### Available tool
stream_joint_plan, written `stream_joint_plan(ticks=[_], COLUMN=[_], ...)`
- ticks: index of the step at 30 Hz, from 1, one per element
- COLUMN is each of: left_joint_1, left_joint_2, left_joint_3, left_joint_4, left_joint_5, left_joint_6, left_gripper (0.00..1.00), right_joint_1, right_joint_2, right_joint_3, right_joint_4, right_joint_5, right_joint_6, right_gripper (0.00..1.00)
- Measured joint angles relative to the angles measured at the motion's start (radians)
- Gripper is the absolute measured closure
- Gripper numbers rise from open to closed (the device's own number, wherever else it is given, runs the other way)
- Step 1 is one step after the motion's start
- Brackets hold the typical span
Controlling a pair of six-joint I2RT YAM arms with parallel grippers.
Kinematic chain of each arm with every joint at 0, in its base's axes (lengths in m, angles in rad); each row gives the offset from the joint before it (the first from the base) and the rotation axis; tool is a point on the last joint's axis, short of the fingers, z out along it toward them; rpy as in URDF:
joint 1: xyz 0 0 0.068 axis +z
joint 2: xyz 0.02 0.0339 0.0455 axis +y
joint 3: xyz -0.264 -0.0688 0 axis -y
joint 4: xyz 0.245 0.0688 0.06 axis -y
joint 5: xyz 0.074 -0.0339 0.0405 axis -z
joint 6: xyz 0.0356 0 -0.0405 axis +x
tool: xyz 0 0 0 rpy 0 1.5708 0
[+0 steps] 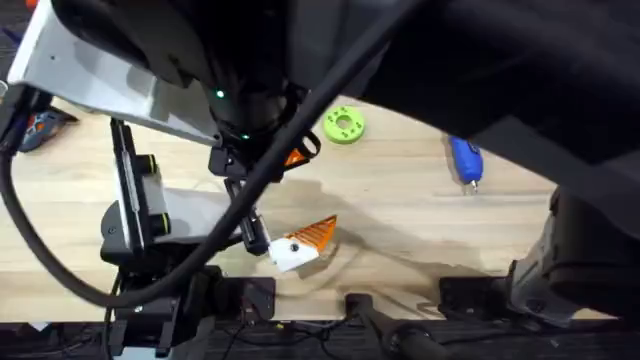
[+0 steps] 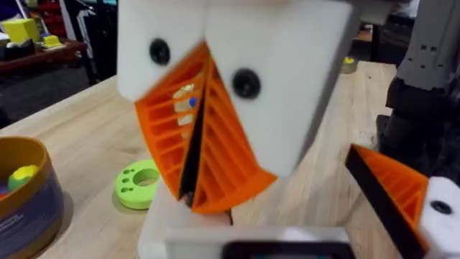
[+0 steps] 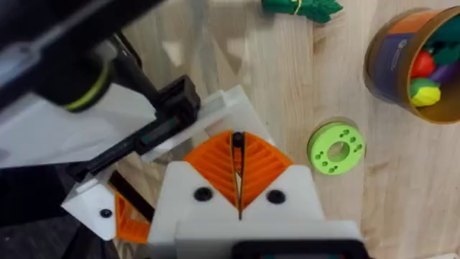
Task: Pick up the gripper from the table and insert it into the empty holder that is missing its gripper. Then pick up a screw, insert it into the mounting hole, and use the screwdriver to tighten it. Finally, clean up the table by picking up the vegetable and placing it into the bucket.
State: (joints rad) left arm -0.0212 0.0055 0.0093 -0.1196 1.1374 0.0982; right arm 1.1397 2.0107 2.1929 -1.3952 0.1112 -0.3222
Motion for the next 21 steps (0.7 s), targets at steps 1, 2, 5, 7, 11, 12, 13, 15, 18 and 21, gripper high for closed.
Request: stream_joint_plan(ticks=[1, 2, 5, 7, 11, 12, 13, 15, 18, 21], left_joint_1=[0.0, 0.0, 0.0, 0.0, 0.0, 0.0, 0.0, 0.0, 0.0, 0.0], left_joint_2=[0.0, 0.0, 0.0, 0.0, 0.0, 0.0, 0.0, 0.0, 0.0, 0.0], left_joint_3=[0.0, 0.0, 0.0, 0.0, 0.0, 0.0, 0.0, 0.0, 0.0, 0.0], left_joint_4=[0.0, 0.0, 0.0, 0.0, 0.0, 0.0, 0.0, 0.0, 0.0, 0.0], left_joint_5=[0.0, 0.0, 0.0, 0.001, 0.001, 0.001, 0.001, 0.001, 0.002, 0.002], left_joint_6=[0.0, 0.0, -0.005, -0.005, -0.005, -0.005, -0.005, -0.005, -0.005, -0.005], left_gripper=[0.015, 0.015, 0.015, 0.015, 0.015, 0.015, 0.015, 0.015, 0.016, 0.015], right_joint_1=[0.0, 0.0, 0.0, 0.0, 0.0, 0.0, 0.0, 0.0, 0.0, 0.0], right_joint_2=[0.001, 0.004, 0.008, 0.008, 0.008, 0.008, 0.008, 0.008, 0.008, 0.008], right_joint_3=[0.0, 0.0, 0.002, 0.002, 0.003, 0.003, 0.003, 0.003, 0.003, 0.003], right_joint_4=[0.0, -0.002, -0.003, -0.004, -0.004, -0.004, -0.004, -0.004, -0.005, -0.005], right_joint_5=[0.0, 0.0, 0.0, 0.0, 0.0, 0.0, 0.0, 0.0, 0.0, 0.0], right_joint_6=[0.0, 0.0, 0.0, 0.0, 0.0, 0.0, 0.0, 0.0, 0.0, 0.0], right_gripper=[0.995, 0.995, 0.995, 0.995, 0.995, 0.995, 0.995, 0.995, 0.995, 0.995])
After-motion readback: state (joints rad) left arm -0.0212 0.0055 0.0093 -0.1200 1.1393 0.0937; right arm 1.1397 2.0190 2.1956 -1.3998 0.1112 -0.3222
